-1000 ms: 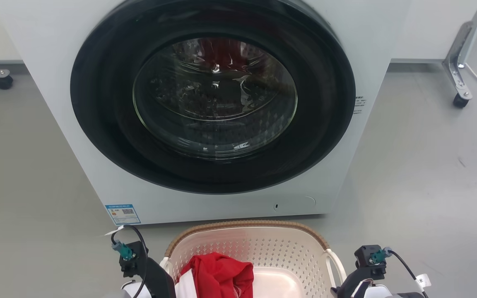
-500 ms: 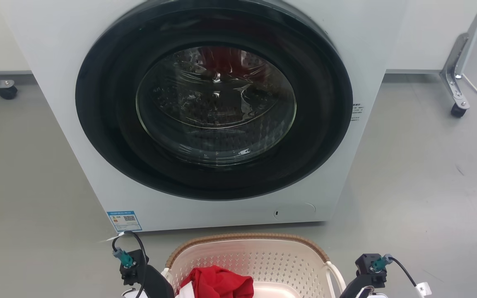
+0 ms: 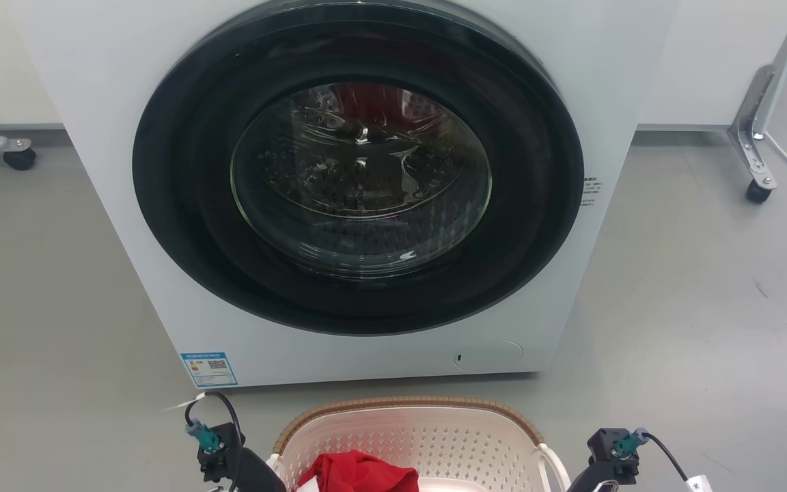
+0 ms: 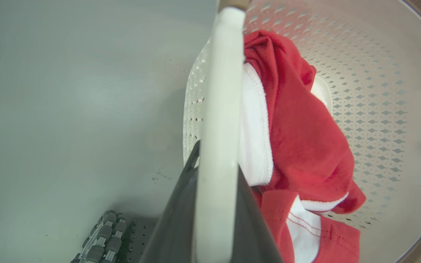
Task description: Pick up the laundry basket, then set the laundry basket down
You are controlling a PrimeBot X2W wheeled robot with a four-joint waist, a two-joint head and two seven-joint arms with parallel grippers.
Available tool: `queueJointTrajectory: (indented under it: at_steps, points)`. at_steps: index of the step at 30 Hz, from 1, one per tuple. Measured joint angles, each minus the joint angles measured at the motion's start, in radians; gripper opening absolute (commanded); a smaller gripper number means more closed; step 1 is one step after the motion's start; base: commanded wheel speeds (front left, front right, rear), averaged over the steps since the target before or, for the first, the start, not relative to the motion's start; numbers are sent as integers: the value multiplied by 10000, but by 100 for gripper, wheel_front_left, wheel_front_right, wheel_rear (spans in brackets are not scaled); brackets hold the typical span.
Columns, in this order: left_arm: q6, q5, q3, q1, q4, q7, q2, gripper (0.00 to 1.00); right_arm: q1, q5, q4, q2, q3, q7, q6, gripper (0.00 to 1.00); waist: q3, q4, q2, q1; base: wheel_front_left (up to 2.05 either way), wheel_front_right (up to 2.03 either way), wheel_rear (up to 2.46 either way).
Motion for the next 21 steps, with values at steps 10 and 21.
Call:
queueJointTrajectory:
  at_steps: [10, 21]
  points:
    - [0, -19, -102, 0, 12, -75, 10, 0, 0, 194, -15, -8, 98, 117, 0, 0, -13, 43, 0, 0, 0, 0, 0]
    - [0, -184, -136, 0, 56, -165, 15, 0, 5, 403, -15, -13, 163, 176, 0, 0, 16, 55, 0, 0, 0, 0, 0]
